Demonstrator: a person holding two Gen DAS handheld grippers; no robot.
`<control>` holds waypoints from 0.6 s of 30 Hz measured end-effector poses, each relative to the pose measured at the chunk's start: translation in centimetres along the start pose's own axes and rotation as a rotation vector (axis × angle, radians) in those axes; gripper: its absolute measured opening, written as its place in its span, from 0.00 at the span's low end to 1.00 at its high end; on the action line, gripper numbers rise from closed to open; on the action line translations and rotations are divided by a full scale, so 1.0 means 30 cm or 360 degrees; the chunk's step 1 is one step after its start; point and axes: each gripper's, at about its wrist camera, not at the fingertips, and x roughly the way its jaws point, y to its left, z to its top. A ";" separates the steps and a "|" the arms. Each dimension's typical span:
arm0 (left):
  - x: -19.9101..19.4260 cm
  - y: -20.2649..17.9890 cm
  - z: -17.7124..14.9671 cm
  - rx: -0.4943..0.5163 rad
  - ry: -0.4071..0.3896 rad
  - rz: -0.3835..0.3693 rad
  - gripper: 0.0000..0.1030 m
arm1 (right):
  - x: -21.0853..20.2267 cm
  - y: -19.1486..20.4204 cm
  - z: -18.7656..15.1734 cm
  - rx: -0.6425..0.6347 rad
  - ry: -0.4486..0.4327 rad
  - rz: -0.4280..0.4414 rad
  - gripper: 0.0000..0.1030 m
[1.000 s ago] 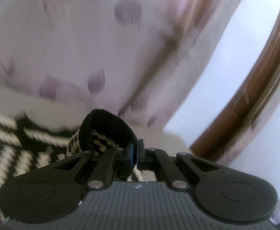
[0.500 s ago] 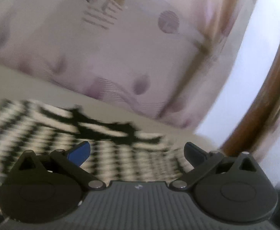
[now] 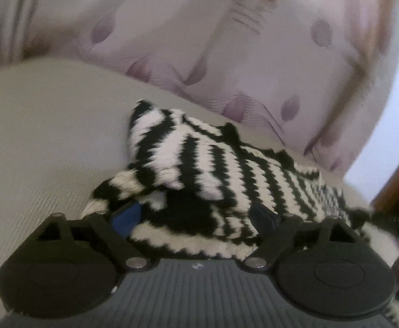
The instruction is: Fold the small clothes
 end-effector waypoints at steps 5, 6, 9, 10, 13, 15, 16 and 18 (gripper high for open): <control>-0.032 0.035 0.015 -0.0117 -0.0094 0.0080 0.83 | 0.018 -0.048 -0.032 0.0016 0.0068 -0.0105 0.10; -0.030 0.032 0.017 -0.0111 -0.0092 0.0088 0.83 | 0.024 -0.047 -0.025 0.0011 0.0073 -0.0126 0.10; -0.042 0.022 0.025 -0.0085 -0.0074 0.0080 0.85 | -0.001 -0.067 -0.029 0.0130 0.0033 -0.0098 0.11; -0.054 0.020 0.025 -0.0081 -0.0043 0.0054 0.88 | -0.041 -0.079 -0.033 0.0205 -0.0021 -0.0046 0.11; -0.125 0.009 0.023 -0.0052 0.0020 -0.0022 0.95 | -0.191 -0.073 -0.060 0.0220 -0.0117 -0.0044 0.13; -0.179 0.009 0.012 -0.0023 0.0049 -0.0024 0.99 | -0.287 -0.065 -0.094 0.0191 -0.0088 0.0034 0.31; -0.207 0.013 0.002 -0.0011 0.0068 -0.0027 0.99 | -0.330 -0.061 -0.121 0.0182 -0.0072 0.0063 0.42; -0.266 0.026 -0.018 0.0008 0.0088 -0.0014 0.99 | -0.427 -0.048 -0.193 0.0147 -0.0053 0.0077 0.90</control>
